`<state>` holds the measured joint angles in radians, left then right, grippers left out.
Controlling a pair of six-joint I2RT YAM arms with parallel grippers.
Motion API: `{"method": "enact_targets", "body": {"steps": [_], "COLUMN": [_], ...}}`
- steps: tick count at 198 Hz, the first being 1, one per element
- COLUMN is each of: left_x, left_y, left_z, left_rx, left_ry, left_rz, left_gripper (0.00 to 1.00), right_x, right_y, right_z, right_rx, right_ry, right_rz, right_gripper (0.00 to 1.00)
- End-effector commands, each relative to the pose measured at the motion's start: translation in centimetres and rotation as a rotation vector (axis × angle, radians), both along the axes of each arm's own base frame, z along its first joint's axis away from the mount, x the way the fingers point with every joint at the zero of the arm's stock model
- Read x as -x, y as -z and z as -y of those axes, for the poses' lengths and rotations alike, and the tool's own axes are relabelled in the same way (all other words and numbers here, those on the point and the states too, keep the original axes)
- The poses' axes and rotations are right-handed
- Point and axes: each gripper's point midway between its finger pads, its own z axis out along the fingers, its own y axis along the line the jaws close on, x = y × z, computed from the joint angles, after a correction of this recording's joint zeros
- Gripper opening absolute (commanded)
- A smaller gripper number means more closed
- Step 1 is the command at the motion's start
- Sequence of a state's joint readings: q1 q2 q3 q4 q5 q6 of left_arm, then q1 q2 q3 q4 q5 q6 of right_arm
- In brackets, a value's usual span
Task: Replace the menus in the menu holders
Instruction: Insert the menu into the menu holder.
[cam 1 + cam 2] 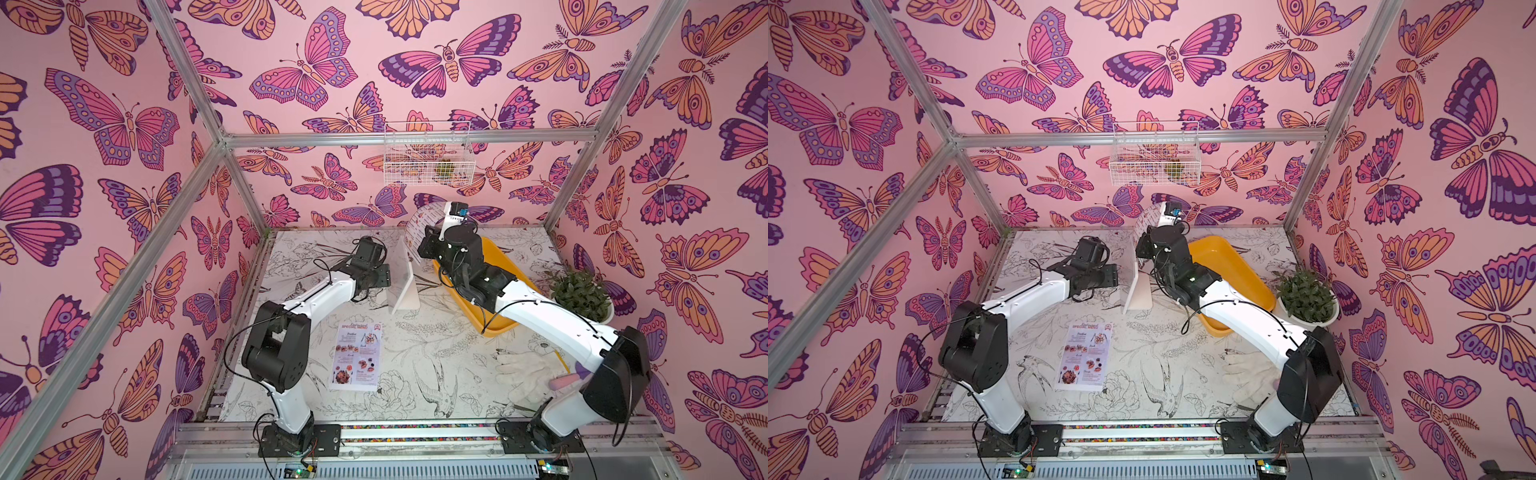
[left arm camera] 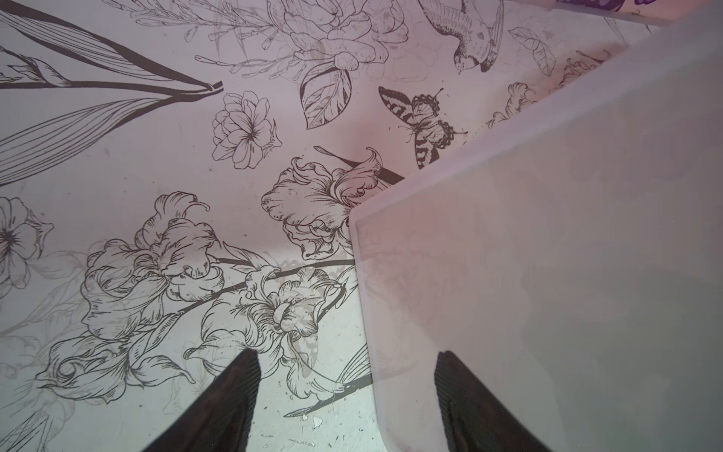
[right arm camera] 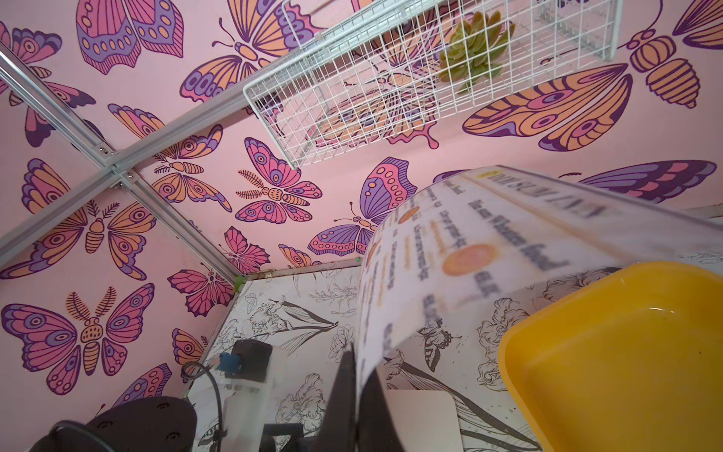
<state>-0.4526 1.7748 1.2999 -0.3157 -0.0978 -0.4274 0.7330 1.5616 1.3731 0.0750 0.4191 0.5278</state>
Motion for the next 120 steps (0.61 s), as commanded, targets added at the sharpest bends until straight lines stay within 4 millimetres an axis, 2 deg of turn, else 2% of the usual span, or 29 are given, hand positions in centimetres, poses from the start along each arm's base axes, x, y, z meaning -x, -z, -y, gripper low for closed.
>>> {"method": "enact_targets", "body": {"steps": [1,35,77,79,82,120], "left_x": [0.3,0.3,1.3,1.4,1.5,2.8], "left_y": [-1.1,-1.2,-1.4,-1.5,-1.5,-1.0], "left_z": [-0.4,-0.4,0.9,1.0,1.1,1.4], "left_rx": [-0.009,-0.005,0.016,0.017,0.017,-0.014], "left_ry": [-0.007,-0.005,0.024,0.025,0.027,0.047], "left_rz": [0.015,0.017,0.011,0.011,0.010,-0.021], "left_gripper": [0.73,0.73,0.73,0.73,0.73,0.72], "right_x": [-0.3,-0.4,-0.6,-1.0,-1.1,-1.5], "right_y": [-0.4,0.2,0.3,1.4,1.7,2.1], "right_z": [0.8,1.0,0.8,0.5,0.4,0.0], "right_rx": [-0.027,-0.022,-0.031,-0.017,-0.013,-0.008], "right_ry": [0.025,0.032,0.028,0.028,0.028,0.028], "right_rz": [0.005,-0.008,-0.013,-0.031,-0.035,-0.040], "right_gripper": [0.00,0.00,0.00,0.00,0.00,0.00]}}
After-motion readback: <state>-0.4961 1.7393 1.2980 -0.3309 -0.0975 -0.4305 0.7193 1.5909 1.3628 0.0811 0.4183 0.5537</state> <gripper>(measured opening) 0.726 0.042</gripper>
